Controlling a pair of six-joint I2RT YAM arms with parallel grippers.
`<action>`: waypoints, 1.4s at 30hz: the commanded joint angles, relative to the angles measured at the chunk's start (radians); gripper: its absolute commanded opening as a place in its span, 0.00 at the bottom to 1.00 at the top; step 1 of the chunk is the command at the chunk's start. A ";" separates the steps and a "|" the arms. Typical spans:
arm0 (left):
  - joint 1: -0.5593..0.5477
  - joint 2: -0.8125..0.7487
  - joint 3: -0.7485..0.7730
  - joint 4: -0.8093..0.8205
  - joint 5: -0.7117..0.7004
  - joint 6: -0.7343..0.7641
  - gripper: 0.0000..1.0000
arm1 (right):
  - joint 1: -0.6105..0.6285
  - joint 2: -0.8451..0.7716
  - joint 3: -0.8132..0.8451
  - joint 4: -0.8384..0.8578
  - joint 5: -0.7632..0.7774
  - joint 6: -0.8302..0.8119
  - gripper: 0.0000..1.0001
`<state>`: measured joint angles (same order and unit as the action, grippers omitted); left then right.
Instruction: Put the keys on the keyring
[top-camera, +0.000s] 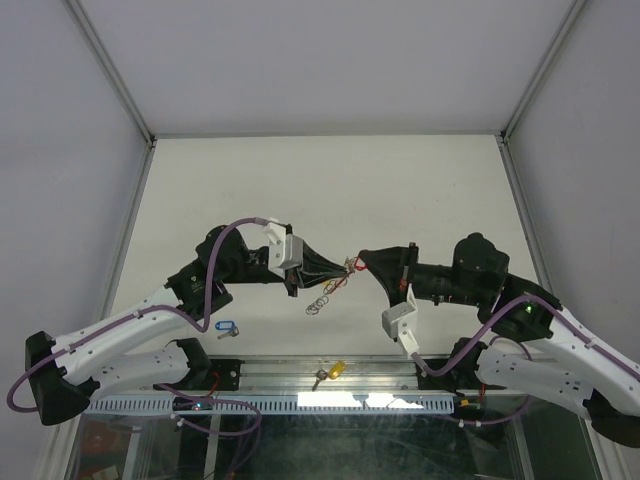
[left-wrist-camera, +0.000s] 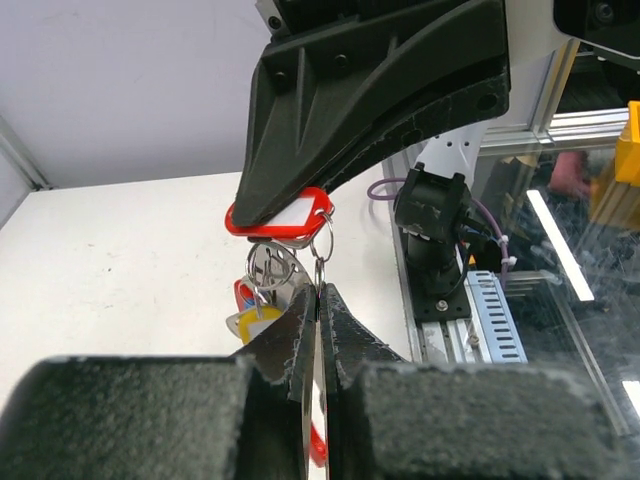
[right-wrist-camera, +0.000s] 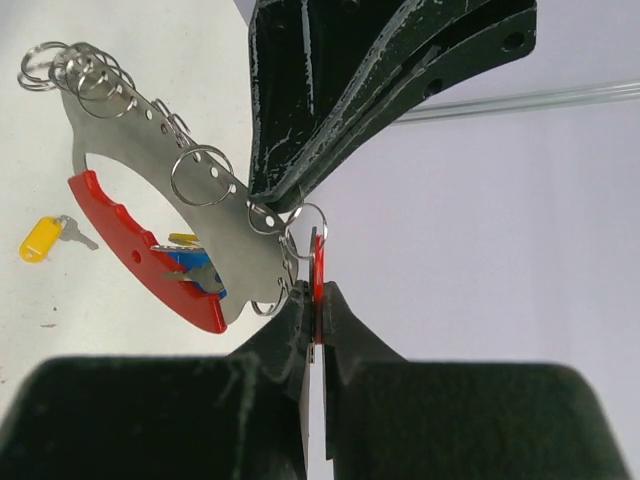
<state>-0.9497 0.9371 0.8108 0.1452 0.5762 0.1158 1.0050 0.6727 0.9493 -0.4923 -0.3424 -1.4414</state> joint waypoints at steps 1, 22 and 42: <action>0.000 -0.017 0.034 -0.005 -0.055 -0.015 0.00 | 0.004 -0.033 0.015 0.022 0.048 -0.005 0.00; 0.000 -0.012 0.009 0.050 -0.075 -0.057 0.00 | 0.003 -0.028 -0.077 0.135 0.095 0.061 0.00; 0.000 0.023 0.017 0.016 0.012 -0.033 0.30 | 0.002 -0.036 -0.049 0.245 0.035 0.125 0.00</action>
<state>-0.9493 0.9565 0.8108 0.1406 0.5583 0.0700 1.0050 0.6472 0.8524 -0.3340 -0.2775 -1.3357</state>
